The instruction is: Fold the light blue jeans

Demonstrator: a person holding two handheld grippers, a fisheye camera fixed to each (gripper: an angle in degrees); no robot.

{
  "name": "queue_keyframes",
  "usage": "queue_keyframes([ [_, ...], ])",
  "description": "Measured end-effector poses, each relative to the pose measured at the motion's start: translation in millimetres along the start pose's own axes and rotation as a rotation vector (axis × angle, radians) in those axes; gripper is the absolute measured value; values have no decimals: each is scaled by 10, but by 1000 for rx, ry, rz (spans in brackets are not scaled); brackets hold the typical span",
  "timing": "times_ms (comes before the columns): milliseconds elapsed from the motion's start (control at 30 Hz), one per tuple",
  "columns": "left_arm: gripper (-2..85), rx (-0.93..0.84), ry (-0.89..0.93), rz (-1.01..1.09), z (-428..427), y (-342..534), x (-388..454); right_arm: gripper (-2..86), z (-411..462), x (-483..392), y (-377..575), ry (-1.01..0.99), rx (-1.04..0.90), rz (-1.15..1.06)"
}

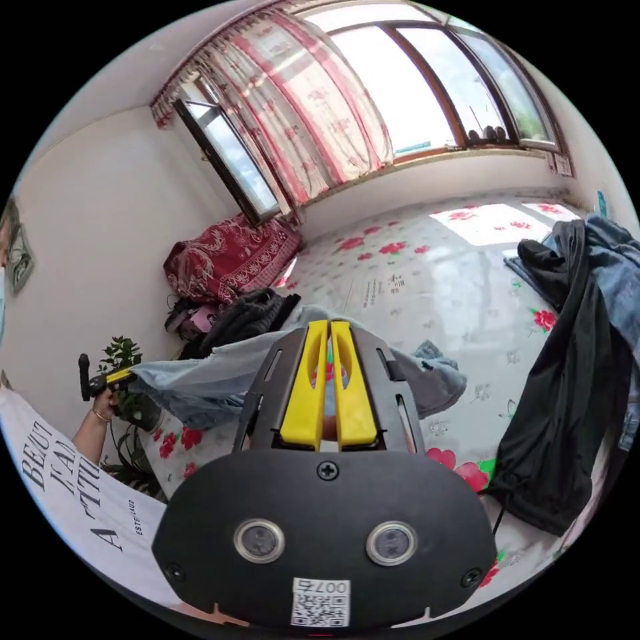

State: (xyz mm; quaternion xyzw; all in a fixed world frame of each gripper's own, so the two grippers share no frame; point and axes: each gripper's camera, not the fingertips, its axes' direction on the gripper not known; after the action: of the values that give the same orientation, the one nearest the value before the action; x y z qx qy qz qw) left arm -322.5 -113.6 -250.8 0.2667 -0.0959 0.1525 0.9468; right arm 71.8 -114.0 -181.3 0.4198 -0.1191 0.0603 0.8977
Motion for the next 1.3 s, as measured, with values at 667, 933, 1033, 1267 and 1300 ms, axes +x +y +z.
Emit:
queue_keyframes([
  [667, 107, -384, 199, -125, 572, 1457, 604, 103, -292, 157, 2173, 333, -576, 283],
  [933, 70, -502, 155, -1, 1314, 1458, 1282, 90, 622, 538, 2145, 294, -724, 305],
  [1033, 48, -449, 137, -103, 975, 1435, 1093, 65, 609, 564, 2246, 287, -721, 373],
  [1267, 38, -91, 224, -278, -432, 1551, 487, 30, -655, 5, 1888, 142, -215, 244],
  [1300, 36, 0, 216, -300, -730, 1562, 413, 26, -929, -148, 1796, 139, -128, 192],
])
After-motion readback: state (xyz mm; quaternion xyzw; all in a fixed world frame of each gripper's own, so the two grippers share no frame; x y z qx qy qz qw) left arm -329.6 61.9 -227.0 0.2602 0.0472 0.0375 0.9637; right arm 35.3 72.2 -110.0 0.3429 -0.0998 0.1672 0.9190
